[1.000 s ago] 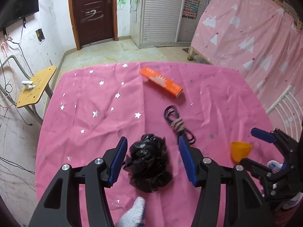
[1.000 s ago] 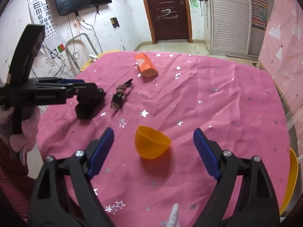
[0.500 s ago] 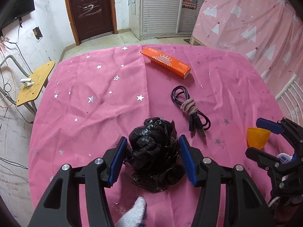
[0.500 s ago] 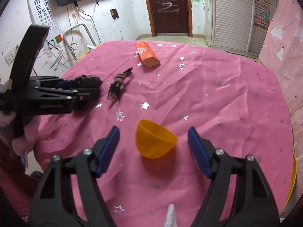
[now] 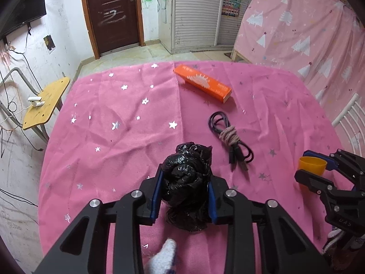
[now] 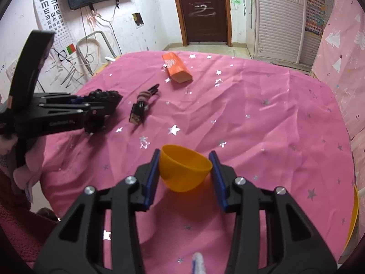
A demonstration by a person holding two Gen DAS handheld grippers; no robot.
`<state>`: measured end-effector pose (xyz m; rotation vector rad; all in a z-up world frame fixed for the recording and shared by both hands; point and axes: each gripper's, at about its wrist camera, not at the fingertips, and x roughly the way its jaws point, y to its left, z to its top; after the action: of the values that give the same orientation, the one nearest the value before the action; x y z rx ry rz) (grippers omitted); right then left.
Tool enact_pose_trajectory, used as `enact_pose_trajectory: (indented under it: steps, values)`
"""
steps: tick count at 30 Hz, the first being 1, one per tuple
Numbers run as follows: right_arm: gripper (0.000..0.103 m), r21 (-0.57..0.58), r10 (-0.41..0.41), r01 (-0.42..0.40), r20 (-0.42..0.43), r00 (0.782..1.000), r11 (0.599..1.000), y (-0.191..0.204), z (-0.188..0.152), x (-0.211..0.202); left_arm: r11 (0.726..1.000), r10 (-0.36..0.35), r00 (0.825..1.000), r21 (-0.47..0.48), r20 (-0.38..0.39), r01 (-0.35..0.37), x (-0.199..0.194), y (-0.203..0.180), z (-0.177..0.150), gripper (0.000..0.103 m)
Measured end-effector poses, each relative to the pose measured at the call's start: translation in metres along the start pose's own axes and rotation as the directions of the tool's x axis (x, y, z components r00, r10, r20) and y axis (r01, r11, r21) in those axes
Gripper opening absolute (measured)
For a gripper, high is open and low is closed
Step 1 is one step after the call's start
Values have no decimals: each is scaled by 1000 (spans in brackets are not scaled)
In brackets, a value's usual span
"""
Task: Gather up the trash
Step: 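Grasp the black plastic bag with the left gripper while the right gripper grasps the orange small bowl, then carry both items over the yellow bucket and open both grippers to drop them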
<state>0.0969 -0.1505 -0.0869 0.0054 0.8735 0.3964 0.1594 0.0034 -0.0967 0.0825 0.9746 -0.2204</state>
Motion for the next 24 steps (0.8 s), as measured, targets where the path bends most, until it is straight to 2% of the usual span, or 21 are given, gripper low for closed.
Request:
enact_pose_trajectory:
  steps: [10,24]
  values:
    - [40,42,-14,11,75,997,999,-23,7,-25,1000,3,997,31,71,-5,-29,-17,15,25]
    - [40,136,-88,62,191,978,989,-75,5,-70,994,-46,992,108,118,34,-51,-67,37,25]
